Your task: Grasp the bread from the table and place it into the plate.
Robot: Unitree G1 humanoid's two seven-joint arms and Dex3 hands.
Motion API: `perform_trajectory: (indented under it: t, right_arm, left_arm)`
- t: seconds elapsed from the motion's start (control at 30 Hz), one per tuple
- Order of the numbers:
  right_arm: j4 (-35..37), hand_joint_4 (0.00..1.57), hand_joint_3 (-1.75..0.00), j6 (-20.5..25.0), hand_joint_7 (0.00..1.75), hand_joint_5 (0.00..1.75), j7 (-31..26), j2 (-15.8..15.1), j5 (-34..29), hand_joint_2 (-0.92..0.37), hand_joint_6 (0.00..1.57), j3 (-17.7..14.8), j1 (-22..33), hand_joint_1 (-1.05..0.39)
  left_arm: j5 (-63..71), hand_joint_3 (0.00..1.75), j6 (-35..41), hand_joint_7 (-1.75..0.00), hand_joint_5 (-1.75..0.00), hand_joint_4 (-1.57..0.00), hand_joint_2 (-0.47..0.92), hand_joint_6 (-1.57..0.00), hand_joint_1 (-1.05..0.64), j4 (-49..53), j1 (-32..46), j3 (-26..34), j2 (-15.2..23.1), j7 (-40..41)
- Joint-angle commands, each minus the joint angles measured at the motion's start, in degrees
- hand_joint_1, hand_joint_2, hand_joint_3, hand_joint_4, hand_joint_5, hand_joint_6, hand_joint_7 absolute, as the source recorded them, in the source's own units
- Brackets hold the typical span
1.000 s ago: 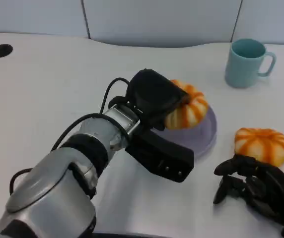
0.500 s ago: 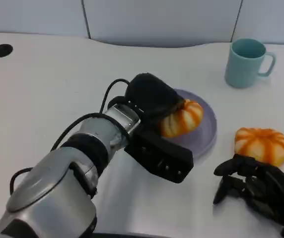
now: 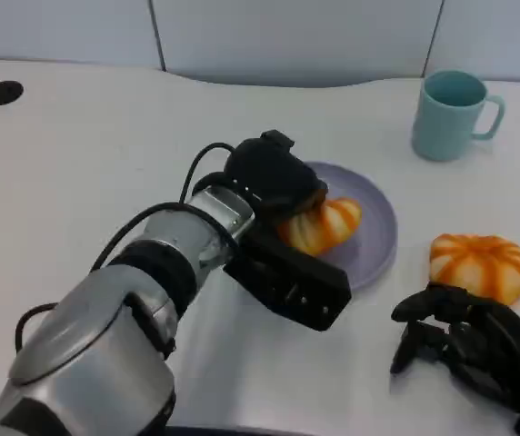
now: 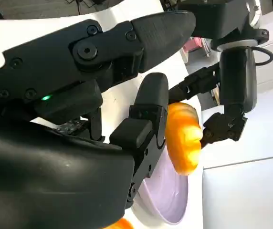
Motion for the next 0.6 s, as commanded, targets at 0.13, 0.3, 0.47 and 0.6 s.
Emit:
perform_trajectory:
  t: [0.13, 0.3, 0.47, 0.6]
  right_arm:
    - [1.17, 0.64, -0.1, 1.53, 0.83, 1.36, -0.73, -0.3, -0.63, -0.92, 0.77, 0.25, 1.74, -0.55]
    - [1.07, 0.65, -0.11, 0.92, 0.83, 1.37, -0.7, -0.37, -0.77, -0.92, 0.76, 0.38, 1.72, -0.55]
    - [2.15, 0.66, -0.11, -0.57, 0.83, 1.37, -0.38, -0.32, -0.81, -0.92, 0.77, 0.27, 1.31, -0.55]
    - [2.27, 0.65, -0.12, -0.15, 0.83, 1.38, -0.25, -0.52, -0.86, -0.92, 0.77, 0.36, 1.19, -0.54]
  left_arm:
    - [-0.61, 0.07, 0.42, 0.0, -1.13, 0.0, 0.92, -0.7, -0.94, -0.57, -2.31, 0.66, 1.42, -2.88]
    - [-0.25, 0.1, 0.9, 0.0, -1.05, 0.0, 0.92, -0.66, -0.95, -0.68, -2.53, 0.37, 1.88, -3.61]
    - [-0.61, 0.11, 0.48, 0.0, -0.93, 0.0, 0.92, -0.56, -0.94, -0.83, -2.67, 0.59, 2.13, -5.44]
    - [-0.06, 0.16, 0.73, 0.0, -0.79, 0.0, 0.92, -0.41, -0.93, -1.04, -2.79, 0.07, 2.21, -6.44]
